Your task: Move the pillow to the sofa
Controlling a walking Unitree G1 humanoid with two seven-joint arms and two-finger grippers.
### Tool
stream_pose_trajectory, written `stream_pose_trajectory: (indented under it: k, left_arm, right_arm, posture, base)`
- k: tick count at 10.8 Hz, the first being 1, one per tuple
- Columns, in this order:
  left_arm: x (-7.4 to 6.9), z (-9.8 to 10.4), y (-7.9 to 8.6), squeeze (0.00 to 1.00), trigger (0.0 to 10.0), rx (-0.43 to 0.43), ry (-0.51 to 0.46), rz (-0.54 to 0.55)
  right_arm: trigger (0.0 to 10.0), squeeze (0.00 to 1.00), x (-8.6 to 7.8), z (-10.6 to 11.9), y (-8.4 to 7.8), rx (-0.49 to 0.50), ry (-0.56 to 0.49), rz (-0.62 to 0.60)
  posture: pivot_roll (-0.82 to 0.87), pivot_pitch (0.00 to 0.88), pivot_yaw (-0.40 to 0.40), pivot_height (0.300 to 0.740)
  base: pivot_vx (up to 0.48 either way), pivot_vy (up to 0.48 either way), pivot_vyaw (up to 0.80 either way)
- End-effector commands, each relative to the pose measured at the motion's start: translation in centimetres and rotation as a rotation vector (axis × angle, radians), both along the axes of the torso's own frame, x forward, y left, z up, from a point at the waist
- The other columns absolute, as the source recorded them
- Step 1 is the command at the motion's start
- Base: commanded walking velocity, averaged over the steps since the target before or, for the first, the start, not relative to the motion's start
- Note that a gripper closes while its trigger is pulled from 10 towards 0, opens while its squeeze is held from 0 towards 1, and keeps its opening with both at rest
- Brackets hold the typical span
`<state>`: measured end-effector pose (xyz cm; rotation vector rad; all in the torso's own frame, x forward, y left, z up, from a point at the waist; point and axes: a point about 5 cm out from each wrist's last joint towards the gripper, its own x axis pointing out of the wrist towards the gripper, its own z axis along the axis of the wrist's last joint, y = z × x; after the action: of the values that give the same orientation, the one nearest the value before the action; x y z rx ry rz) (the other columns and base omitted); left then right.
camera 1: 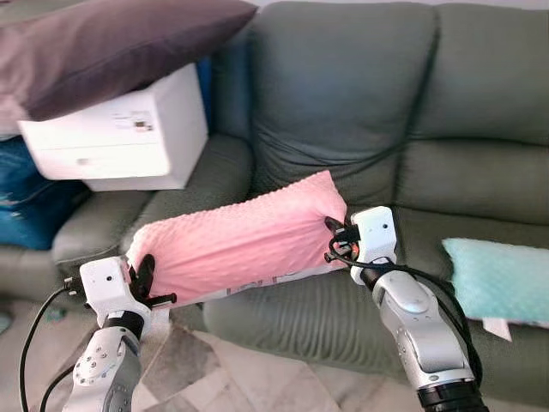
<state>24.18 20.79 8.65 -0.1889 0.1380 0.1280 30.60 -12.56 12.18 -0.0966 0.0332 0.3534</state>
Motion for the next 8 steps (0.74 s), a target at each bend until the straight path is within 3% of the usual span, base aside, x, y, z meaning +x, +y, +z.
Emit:
stream_pose_trajectory:
  k: [1,2,8]
  left_arm:
    - [-0.05,0.28,0.74,0.00,10.0,0.010,-0.008,0.024]
    - [-0.05,0.26,0.70,0.00,10.0,0.010,-0.008,0.022]
    - [0.12,0.29,0.42,0.00,10.0,0.013,-0.010,0.006]
  right_arm:
    - [10.0,0.00,0.20,0.65,-0.42,0.003,-0.028,-0.026]
    - [10.0,0.00,0.23,0.68,-0.44,0.001,-0.029,-0.027]
    - [10.0,0.00,0.19,0.64,-0.48,0.008,-0.018,-0.028]
  posture:
    - [-0.20,0.016,0.073,0.740]
    - [-0.20,0.015,0.073,0.740]
    - [-0.20,0.017,0.073,0.740]
  base:
    - [0.000,0.000,0.00]
    - [0.000,0.000,0.00]
    - [0.000,0.000,-0.79]
